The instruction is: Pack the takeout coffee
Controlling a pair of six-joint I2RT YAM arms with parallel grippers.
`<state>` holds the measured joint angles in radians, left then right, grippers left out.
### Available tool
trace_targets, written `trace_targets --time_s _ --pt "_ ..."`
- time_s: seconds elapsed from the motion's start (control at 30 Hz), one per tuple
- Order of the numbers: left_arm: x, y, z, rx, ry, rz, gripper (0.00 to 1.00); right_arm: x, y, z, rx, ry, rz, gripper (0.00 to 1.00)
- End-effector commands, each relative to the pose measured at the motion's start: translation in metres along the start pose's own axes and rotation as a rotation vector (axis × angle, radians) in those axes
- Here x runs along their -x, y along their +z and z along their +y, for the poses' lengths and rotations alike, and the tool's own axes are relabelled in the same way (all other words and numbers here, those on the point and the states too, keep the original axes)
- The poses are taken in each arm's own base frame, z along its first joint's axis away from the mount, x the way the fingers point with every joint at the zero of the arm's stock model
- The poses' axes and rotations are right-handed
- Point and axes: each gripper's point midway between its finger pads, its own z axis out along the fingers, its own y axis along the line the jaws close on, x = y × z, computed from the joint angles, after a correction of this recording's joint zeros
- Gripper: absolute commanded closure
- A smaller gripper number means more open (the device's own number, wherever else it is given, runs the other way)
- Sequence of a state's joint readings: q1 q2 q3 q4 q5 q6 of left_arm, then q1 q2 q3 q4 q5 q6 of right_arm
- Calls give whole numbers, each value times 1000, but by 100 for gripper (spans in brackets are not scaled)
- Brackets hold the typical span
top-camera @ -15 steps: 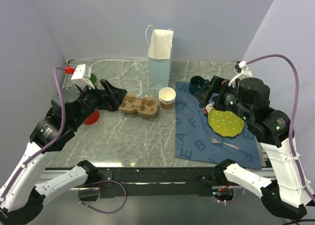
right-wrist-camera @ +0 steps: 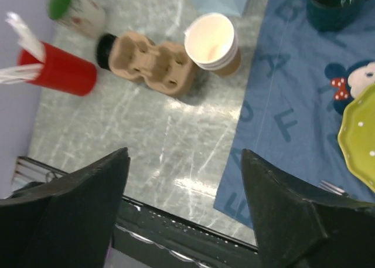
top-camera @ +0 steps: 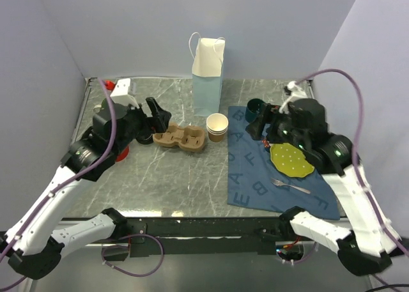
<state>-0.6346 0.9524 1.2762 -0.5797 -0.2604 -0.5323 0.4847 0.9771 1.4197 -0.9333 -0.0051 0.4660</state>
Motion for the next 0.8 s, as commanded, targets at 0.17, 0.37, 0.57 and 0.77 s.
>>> trace_targets --time_s 0.17,0.37,0.57,0.77 --pt "-48 24 27 109 38 115 3 17 108 -7 -160 -51 77 44" --pt "-59 7 25 56 -8 129 3 18 183 -17 -262 -91 133 53" --pt "-61 -4 30 57 -26 118 3 10 224 -18 -289 -104 213 61" --pt "-53 -11 29 50 -36 89 3 -2 245 -21 -302 -94 257 64"
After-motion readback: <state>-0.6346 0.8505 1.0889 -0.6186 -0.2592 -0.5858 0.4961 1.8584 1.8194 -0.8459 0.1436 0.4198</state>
